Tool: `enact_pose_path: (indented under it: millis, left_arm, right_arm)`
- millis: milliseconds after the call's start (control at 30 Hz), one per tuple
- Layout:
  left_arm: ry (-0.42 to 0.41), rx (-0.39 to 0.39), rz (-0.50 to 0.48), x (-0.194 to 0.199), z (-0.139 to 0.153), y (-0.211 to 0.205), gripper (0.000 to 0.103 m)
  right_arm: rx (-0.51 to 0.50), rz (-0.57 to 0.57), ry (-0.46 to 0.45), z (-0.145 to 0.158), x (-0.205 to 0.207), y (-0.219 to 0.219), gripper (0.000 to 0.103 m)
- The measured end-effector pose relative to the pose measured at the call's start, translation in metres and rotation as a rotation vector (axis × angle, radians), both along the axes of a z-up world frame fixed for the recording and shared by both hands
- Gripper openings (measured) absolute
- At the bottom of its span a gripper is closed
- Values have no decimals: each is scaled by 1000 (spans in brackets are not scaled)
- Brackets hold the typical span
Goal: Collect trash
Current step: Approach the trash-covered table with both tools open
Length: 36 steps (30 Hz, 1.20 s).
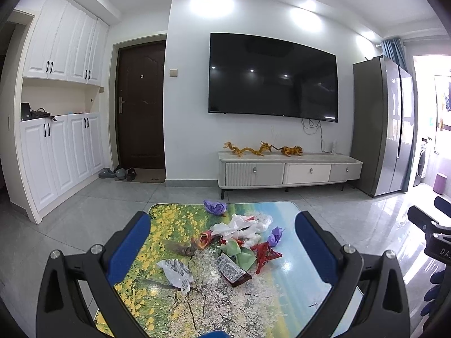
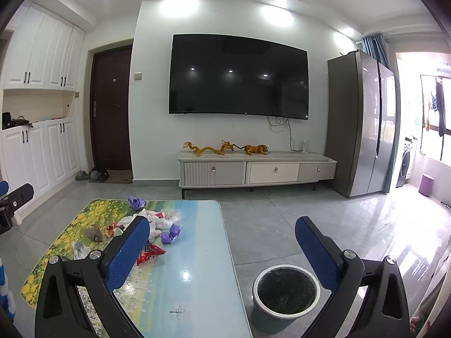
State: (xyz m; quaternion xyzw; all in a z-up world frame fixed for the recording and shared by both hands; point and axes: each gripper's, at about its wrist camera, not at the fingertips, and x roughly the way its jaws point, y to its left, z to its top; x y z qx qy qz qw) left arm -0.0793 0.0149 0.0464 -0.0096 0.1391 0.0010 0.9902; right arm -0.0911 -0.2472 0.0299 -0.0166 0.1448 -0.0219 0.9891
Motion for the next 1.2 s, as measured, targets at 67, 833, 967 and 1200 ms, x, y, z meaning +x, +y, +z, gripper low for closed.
enact_pose_path:
  millis: [67,833,967,1200]
  left_arm:
    - [1,-5,2,-1,0,1,103]
    - [38,5,130,30,-3,32,103]
    - [62,-16,139,44,-7,43,103]
    - [84,-25,155,63,-15,56,103]
  right_arm:
    - [15,1,-9,0,-1,-2,103]
    - [131,6,19,-21,23,-29,103]
    - [128,16,31,-25,32,-25,103]
    - [127,23,55,-25,49,-25,103]
